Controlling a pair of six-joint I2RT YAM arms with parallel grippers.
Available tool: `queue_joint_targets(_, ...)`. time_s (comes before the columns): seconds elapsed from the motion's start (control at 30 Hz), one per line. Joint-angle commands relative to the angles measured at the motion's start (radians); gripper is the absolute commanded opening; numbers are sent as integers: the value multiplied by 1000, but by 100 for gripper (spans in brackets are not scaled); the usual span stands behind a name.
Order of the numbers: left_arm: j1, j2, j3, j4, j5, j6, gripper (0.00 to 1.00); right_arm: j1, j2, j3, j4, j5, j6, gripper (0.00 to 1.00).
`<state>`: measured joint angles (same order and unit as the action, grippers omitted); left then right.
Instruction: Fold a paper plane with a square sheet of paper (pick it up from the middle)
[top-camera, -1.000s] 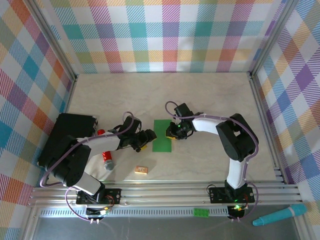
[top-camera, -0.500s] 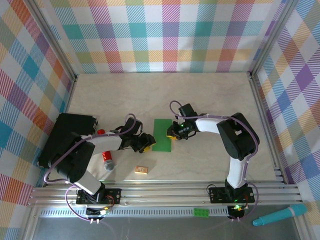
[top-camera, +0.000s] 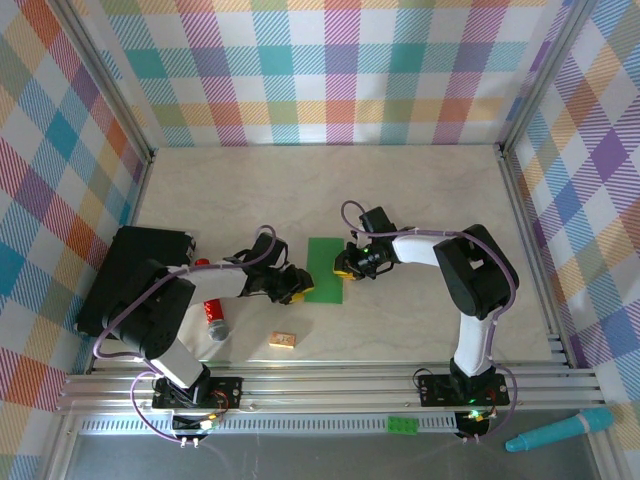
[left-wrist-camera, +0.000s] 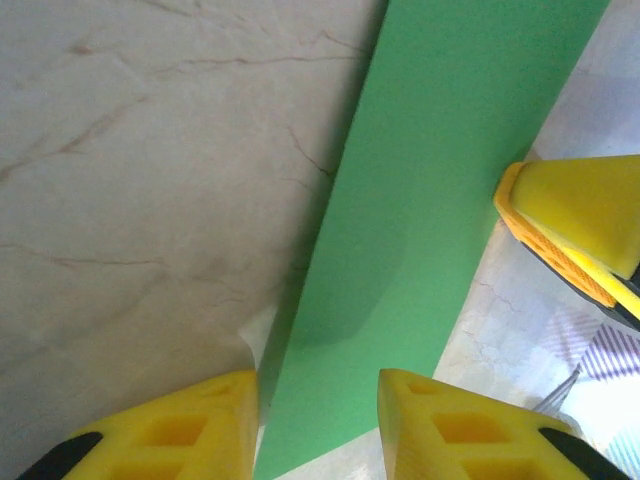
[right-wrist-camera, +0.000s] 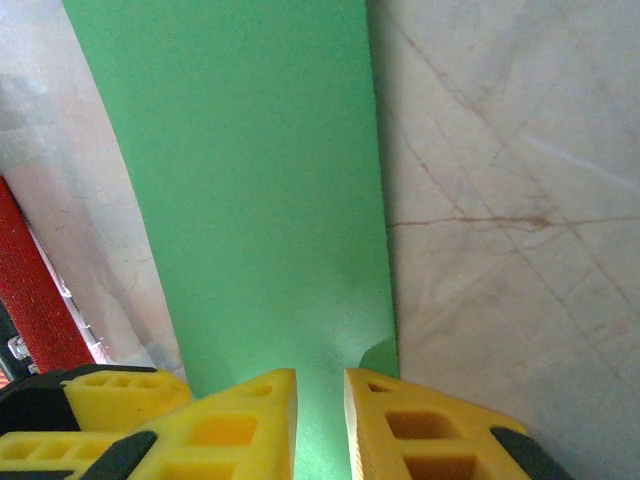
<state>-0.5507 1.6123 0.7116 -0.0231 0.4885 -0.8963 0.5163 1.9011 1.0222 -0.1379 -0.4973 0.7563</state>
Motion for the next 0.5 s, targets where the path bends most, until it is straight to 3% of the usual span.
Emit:
queue_joint_targets(0.0,-11,15,49,12,73,15,36,-10,42,-20,-38,37,11,23)
queue_joint_targets(0.47,48,117,123,54,125,40,35,-24,30,-24,-25,26,-4,24)
